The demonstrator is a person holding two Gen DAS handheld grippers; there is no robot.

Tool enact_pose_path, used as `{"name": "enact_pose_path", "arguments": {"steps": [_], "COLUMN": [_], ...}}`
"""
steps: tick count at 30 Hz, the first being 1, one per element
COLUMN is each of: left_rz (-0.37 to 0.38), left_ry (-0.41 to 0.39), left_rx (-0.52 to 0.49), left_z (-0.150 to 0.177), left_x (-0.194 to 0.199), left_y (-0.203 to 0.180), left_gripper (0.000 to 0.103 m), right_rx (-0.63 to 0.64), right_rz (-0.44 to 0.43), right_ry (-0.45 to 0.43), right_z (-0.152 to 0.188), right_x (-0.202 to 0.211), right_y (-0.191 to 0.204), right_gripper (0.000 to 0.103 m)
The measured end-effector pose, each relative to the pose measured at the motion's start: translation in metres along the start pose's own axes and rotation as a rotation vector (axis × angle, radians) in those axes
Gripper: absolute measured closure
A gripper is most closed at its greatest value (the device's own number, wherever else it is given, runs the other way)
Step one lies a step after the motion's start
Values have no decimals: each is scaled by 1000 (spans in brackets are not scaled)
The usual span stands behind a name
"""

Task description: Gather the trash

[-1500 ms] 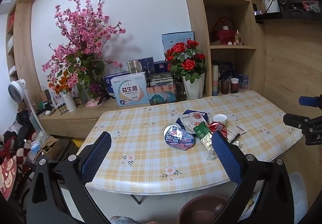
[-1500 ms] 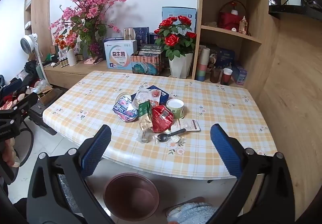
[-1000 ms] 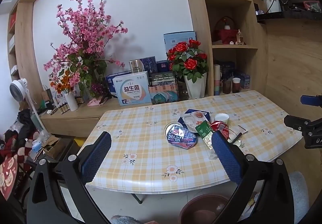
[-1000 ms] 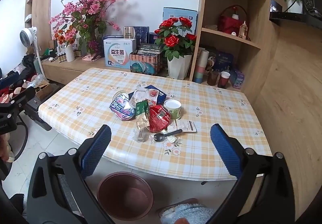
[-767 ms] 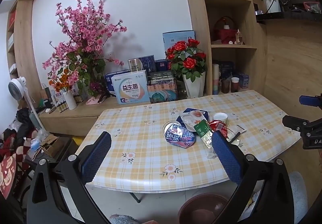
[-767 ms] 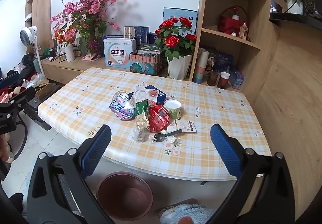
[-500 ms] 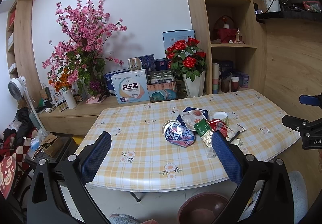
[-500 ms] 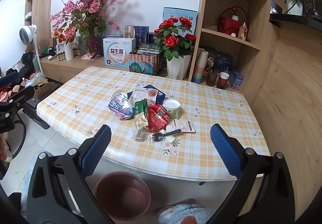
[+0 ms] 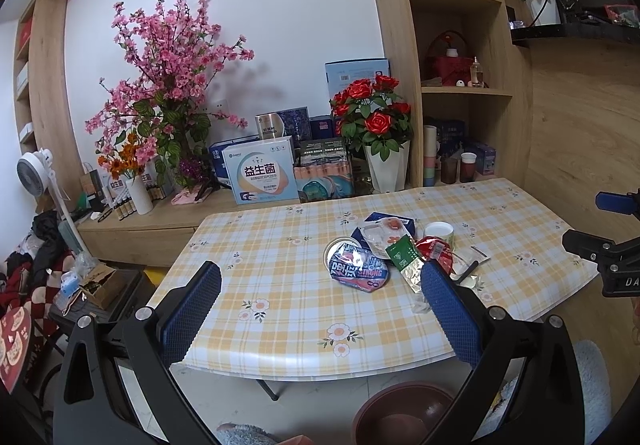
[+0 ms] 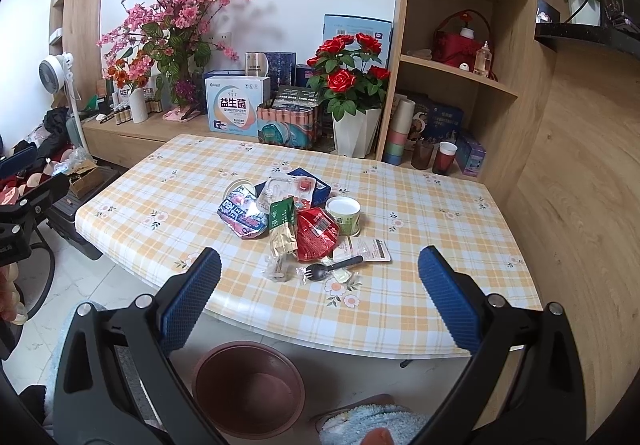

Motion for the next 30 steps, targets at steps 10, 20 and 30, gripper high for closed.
{"name": "enact_pose_path", "arguments": {"steps": [10, 20, 30], "left_rz": [-2, -1, 0], "left_ry": [1, 1, 1], "left_rx": [2, 0, 1], "left_z": [1, -2, -2], "left_x": [0, 0, 0], "left_y": [1, 2, 2], "left_gripper": [5, 5, 5], "right_rx": [-1, -1, -2], "right_rz": [0, 1, 1], "right_ry": [-1, -2, -2], "right_z": [0, 0, 1], "right_x": [0, -1, -1], "right_y": [-1, -4, -4], "right_gripper": [6, 6, 6]}}
Point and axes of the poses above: each gripper's, at about its wrist camera, not at the fingertips, and x roughly against the way its jaws point, y to its left, z to its underside, the point moved 8 cm from there along -x, roughly the way its jaws point, and after that the axes turned 13 degrees about -y, right-handed, at the moved point
